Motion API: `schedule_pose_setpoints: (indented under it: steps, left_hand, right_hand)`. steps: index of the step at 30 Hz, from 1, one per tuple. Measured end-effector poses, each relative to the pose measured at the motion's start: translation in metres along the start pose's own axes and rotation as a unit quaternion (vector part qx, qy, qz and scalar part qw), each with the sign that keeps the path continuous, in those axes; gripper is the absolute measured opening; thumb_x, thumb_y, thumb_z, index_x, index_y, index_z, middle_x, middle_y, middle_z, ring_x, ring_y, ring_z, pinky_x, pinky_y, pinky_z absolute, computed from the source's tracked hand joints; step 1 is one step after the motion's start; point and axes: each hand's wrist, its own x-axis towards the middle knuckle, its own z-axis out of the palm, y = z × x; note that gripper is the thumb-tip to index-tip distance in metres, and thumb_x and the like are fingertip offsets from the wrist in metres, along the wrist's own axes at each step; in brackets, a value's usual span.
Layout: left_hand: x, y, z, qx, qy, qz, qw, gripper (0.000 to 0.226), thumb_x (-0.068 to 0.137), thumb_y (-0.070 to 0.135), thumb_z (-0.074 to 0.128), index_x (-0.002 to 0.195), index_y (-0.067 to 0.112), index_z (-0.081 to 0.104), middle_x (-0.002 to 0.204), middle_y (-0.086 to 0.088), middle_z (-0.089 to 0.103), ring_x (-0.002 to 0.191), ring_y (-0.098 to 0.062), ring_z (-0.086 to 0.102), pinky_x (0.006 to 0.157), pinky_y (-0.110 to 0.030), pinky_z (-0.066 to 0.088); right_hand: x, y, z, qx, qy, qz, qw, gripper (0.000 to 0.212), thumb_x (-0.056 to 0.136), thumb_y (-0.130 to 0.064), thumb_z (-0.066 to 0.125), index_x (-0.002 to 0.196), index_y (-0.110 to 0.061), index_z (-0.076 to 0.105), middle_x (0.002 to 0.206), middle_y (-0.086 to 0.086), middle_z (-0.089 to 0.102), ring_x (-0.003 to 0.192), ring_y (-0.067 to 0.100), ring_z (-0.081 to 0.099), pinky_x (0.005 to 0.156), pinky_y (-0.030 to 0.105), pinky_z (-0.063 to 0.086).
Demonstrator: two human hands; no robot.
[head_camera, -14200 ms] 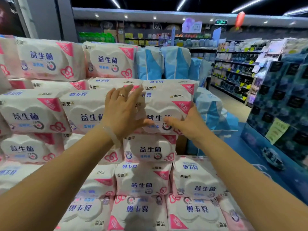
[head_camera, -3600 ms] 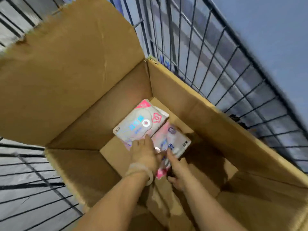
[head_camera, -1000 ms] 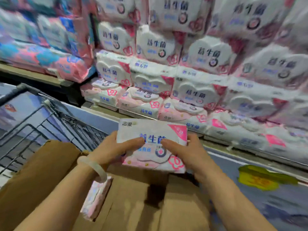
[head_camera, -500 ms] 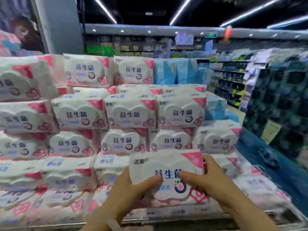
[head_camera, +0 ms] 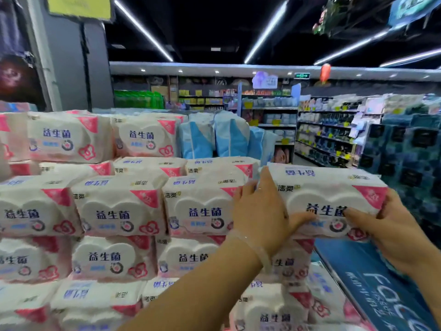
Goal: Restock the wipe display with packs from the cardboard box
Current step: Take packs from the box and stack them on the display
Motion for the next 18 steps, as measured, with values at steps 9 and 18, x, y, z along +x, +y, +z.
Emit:
schedule_pose_setpoints:
  steps: [9,18]
  left_hand:
    - [0.017,-0.062,0.007,0.225,0.051,-0.011,0.973,0.096,0.064,0.084,0.032,0.138,0.023,0.044,0.142,-0.015,0.048,0.135,-0.038,0.038,0.111,-0.06,0.017]
    - [0.018,-0.064,0.012,0.187,0.093,0.0,0.978,0.092,0.061,0.085,0.026,0.136,0.035,0.044,0.144,-0.008,0.046,0.138,-0.032,0.032,0.113,-0.057,0.009]
  right_hand:
    - [0.044,0.046,0.04,0.068,-0.047,-0.002,0.997,0.104,0.013,-0.05,0.093,0.103,-0.025,0.048,0.106,0.01,0.062,0.078,0.013,0.073,0.057,0.027,0.059]
    - [0.046,0.054,0.048,0.061,-0.004,-0.013,0.998,0.097,0.016,-0.062,0.087,0.099,-0.032,0.045,0.104,-0.001,0.061,0.091,0.013,0.066,0.068,0.027,0.061]
